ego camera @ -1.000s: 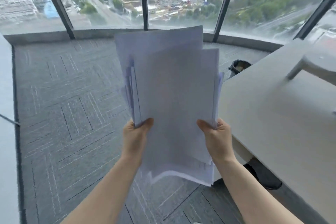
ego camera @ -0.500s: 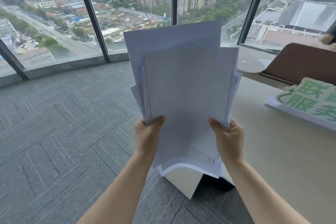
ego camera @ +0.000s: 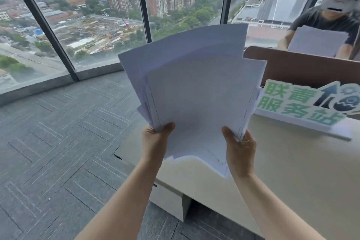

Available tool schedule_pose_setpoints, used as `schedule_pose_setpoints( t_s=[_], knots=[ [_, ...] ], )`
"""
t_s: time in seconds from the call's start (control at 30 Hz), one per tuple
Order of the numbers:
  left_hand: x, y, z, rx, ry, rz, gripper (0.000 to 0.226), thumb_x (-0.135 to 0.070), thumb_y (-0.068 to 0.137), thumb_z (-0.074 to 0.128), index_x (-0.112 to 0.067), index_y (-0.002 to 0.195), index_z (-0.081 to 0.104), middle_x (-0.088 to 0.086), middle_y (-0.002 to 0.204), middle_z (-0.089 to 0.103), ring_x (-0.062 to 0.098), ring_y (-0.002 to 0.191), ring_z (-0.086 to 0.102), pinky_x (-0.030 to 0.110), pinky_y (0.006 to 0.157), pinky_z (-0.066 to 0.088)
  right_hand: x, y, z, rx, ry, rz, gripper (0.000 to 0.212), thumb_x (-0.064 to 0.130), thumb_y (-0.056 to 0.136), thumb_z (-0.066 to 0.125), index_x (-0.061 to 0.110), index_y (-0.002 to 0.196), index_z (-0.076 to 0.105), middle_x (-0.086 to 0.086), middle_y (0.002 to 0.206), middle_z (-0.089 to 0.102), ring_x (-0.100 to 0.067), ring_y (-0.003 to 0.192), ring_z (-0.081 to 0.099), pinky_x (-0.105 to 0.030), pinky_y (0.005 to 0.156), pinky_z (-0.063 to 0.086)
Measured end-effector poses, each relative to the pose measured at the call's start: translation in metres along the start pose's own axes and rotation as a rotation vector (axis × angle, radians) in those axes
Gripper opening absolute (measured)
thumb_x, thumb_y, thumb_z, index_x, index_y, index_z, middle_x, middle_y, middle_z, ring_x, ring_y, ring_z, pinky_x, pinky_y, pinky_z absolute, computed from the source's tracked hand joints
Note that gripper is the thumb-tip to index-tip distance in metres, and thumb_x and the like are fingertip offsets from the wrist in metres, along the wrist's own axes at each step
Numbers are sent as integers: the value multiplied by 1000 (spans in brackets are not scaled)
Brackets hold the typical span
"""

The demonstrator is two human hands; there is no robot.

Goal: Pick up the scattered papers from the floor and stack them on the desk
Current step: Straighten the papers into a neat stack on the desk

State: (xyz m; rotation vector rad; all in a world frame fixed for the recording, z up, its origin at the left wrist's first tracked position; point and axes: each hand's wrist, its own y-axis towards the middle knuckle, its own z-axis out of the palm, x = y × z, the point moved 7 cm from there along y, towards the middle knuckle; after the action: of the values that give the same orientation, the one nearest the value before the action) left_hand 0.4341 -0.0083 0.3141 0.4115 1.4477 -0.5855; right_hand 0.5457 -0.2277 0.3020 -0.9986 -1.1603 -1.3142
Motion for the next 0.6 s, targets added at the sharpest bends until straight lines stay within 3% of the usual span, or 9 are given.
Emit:
schedule_pose_setpoints(
  t_s=[0.2, 0.33, 0.5, 0.6],
  knots=[
    [15, 9, 45, 108, -43, -31, 10, -11, 70, 75, -13, 76, 68, -1, 71, 66, 16, 70, 59, 28, 65, 46, -4, 14, -34, -98, -34, -24, 22, 4, 88, 68, 24, 79, 68, 14, 68, 66, -5, 69, 56, -19, 64, 45],
    [35, 16, 57, 191, -45, -74, 13, -20, 63, 74, -14, 74, 69, -1, 71, 67, 16, 68, 60, 30, 66, 46, -22, 11, -50, -96, -95, 23, 19, 5, 86, 72, 24, 88, 70, 21, 74, 73, 2, 71, 66, -14, 67, 50],
    [70, 20, 56, 255, 6, -113, 13, -10, 69, 78, -15, 77, 69, -9, 67, 70, 6, 63, 62, 21, 61, 49, -45, 2, -64, -77, -145, 38, 21, -3, 84, 71, 16, 93, 73, 12, 83, 75, -6, 79, 68, -27, 73, 53],
    [81, 24, 56, 271, 20, -130, 23, -10, 67, 79, -11, 88, 71, -4, 76, 72, 6, 68, 65, 21, 62, 52, -46, 5, -64, -73, -98, 16, 26, -4, 84, 70, 18, 99, 70, -7, 96, 71, -19, 89, 67, -37, 80, 51]
  ],
)
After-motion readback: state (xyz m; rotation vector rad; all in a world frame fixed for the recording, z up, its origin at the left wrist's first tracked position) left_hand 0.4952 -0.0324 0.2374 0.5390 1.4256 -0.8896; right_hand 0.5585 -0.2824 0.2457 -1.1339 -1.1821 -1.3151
